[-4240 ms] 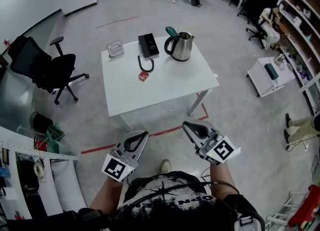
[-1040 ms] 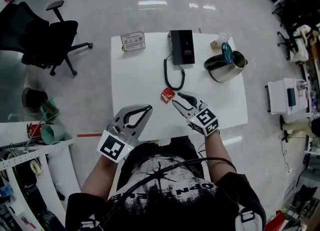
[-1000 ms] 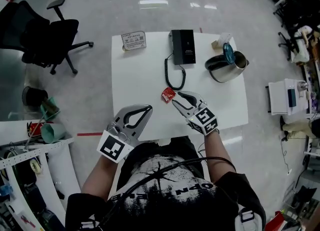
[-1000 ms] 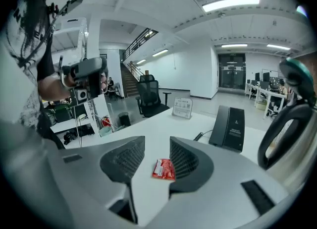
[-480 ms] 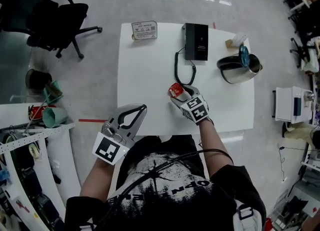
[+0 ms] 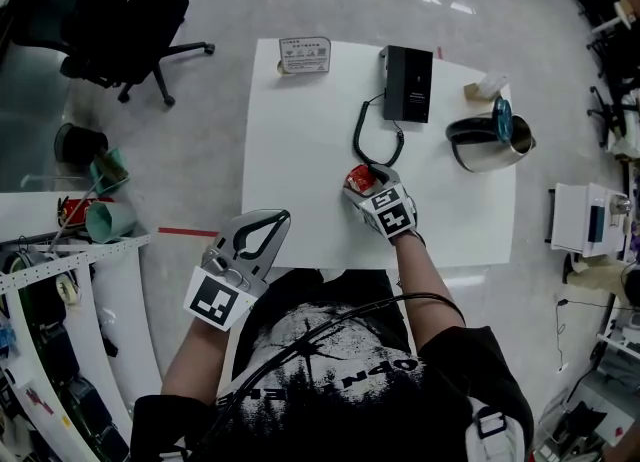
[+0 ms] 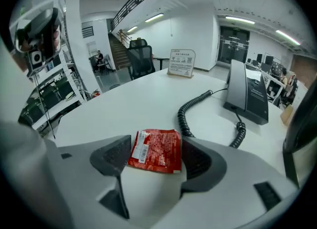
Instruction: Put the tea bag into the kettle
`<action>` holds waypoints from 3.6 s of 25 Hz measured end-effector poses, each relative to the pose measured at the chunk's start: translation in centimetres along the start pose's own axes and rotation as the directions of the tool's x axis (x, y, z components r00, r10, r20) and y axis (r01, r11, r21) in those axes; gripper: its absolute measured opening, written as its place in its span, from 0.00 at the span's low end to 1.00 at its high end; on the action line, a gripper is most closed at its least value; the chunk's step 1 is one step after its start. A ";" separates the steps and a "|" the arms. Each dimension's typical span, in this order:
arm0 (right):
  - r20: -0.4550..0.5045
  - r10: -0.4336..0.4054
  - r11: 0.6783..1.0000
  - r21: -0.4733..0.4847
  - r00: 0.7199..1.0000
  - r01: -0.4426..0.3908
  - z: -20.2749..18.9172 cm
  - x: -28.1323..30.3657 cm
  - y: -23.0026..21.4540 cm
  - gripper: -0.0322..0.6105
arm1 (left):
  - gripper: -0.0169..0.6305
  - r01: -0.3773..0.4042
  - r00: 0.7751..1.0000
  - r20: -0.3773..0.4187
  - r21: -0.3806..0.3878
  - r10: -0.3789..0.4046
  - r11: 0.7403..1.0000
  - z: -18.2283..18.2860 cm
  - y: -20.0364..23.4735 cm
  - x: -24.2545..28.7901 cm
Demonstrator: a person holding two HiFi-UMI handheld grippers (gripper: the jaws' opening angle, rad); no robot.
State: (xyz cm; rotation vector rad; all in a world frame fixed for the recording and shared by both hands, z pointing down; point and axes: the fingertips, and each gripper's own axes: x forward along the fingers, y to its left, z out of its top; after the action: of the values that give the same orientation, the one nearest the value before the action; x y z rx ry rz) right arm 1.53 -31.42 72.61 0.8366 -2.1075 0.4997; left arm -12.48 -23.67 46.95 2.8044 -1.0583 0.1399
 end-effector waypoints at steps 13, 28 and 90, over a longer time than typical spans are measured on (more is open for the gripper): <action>0.002 -0.011 0.999 -0.042 1.000 0.011 0.2 -0.3 -0.1 0.19 | 0.04 0.002 1.000 -0.004 0.005 -0.002 1.000 -0.4 0.3 -0.3; 0.205 -0.064 0.995 -0.066 0.977 0.079 4.1 -7.3 -0.7 0.14 | 0.04 0.108 0.994 0.022 0.007 -0.108 0.994 0.3 -1.2 2.3; 0.424 -0.215 0.956 -0.092 0.880 0.278 1.6 -29.3 -29.9 0.14 | 0.04 0.124 0.990 0.060 0.107 -0.131 0.987 5.1 -21.0 26.0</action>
State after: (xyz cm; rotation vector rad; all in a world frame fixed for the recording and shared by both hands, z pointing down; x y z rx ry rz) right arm 35.41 -41.91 50.33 1.1826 -2.3303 0.0221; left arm 21.01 -25.79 43.44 2.9794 -0.9064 0.0897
